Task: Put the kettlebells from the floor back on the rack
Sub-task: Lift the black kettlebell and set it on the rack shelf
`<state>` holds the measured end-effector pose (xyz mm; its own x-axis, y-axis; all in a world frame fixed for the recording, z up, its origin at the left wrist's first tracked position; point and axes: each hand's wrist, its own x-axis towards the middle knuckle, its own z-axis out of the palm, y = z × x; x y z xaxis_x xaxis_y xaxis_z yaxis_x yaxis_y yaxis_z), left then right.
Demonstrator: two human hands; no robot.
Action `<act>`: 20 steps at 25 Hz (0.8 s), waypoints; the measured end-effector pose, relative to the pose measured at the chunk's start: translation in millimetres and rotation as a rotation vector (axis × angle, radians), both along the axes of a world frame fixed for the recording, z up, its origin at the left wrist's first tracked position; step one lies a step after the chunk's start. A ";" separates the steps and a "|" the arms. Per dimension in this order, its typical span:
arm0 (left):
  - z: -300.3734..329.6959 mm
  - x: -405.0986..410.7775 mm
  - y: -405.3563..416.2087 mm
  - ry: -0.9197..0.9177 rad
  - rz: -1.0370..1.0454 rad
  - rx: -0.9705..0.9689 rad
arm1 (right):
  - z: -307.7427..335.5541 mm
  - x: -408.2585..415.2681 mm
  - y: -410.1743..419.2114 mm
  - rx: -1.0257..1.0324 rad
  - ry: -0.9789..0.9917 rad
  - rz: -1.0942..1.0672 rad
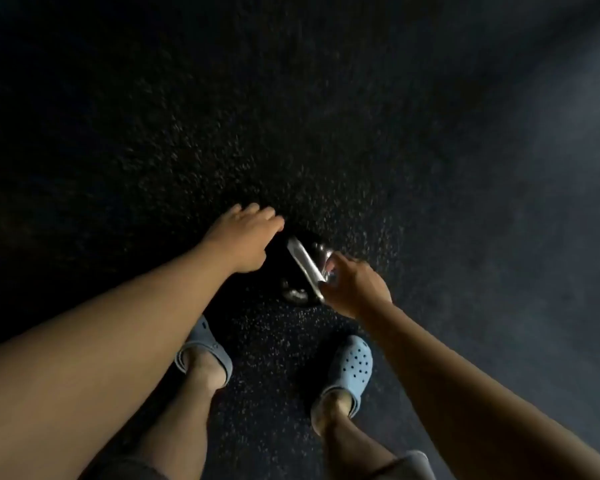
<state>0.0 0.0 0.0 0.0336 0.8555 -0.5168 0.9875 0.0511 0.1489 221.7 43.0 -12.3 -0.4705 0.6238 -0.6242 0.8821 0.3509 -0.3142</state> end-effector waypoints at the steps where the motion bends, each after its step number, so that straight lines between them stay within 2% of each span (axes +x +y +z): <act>1: -24.2 3.5 5.2 -0.010 -0.029 -0.024 | -27.5 3.1 -4.6 -0.021 -0.021 -0.018; 4: -98.8 10.8 21.2 -0.118 -0.119 -0.049 | -90.8 8.4 -12.9 -0.073 -0.102 -0.035; 9: -128.9 4.3 43.5 -0.390 -0.097 -0.113 | -104.4 -2.2 -9.2 -0.134 -0.044 -0.155; 12: -117.9 -12.6 31.4 -0.457 -0.037 -0.184 | -82.9 -14.3 1.4 -0.132 -0.009 -0.103; 14: -100.1 -28.6 16.2 -0.507 0.111 -0.204 | -60.3 -36.0 20.0 -0.108 -0.005 -0.020; 20: -2.8 -109.7 -15.2 -0.573 0.518 0.008 | 35.5 -161.5 64.6 -0.033 0.046 0.225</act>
<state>-109.7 -15.2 -2.8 -0.1118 0.8386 -0.5331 0.6064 0.4826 0.6320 60.2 107.6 23.2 -0.6233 0.4800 -0.6173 0.7677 0.5257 -0.3664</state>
